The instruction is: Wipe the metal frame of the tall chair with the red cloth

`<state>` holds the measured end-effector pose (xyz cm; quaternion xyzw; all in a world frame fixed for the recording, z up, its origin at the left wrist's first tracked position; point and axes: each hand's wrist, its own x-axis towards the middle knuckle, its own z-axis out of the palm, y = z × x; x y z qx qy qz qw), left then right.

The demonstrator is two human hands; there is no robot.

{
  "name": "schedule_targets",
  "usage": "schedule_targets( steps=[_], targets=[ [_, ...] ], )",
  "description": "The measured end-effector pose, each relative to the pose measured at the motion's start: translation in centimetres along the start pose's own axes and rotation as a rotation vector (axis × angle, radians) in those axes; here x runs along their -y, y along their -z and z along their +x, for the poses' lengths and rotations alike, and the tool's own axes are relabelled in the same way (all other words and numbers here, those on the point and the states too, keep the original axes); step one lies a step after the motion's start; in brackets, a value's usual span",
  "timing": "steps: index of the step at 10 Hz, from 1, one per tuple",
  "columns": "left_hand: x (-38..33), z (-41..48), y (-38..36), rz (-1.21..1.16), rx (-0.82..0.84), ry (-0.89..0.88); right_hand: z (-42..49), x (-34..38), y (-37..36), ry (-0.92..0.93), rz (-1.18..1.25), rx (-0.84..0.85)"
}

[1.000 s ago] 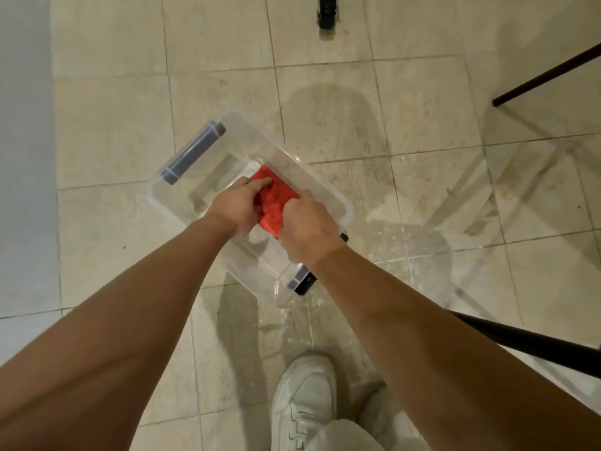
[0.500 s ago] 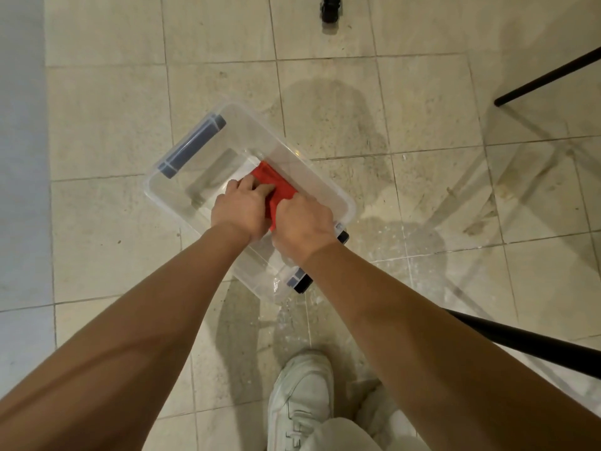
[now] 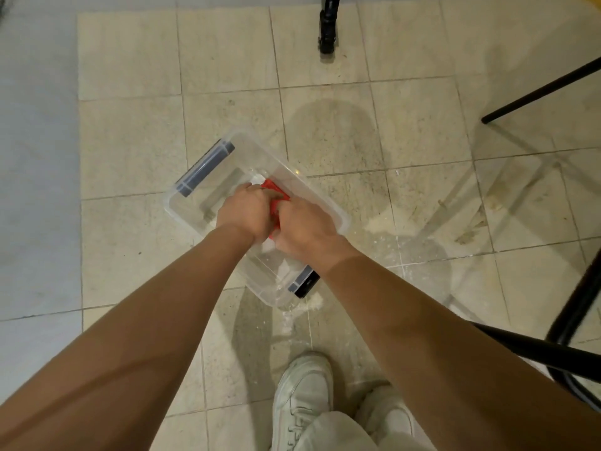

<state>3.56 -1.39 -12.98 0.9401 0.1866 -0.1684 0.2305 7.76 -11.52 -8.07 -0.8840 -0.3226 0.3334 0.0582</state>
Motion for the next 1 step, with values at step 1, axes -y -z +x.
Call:
schedule_targets(
  steps=[1],
  targets=[
    [-1.30, -0.77, 2.43, 0.008, -0.041, 0.049, -1.07, -0.02, 2.34, -0.019, 0.022, -0.015]
  ],
)
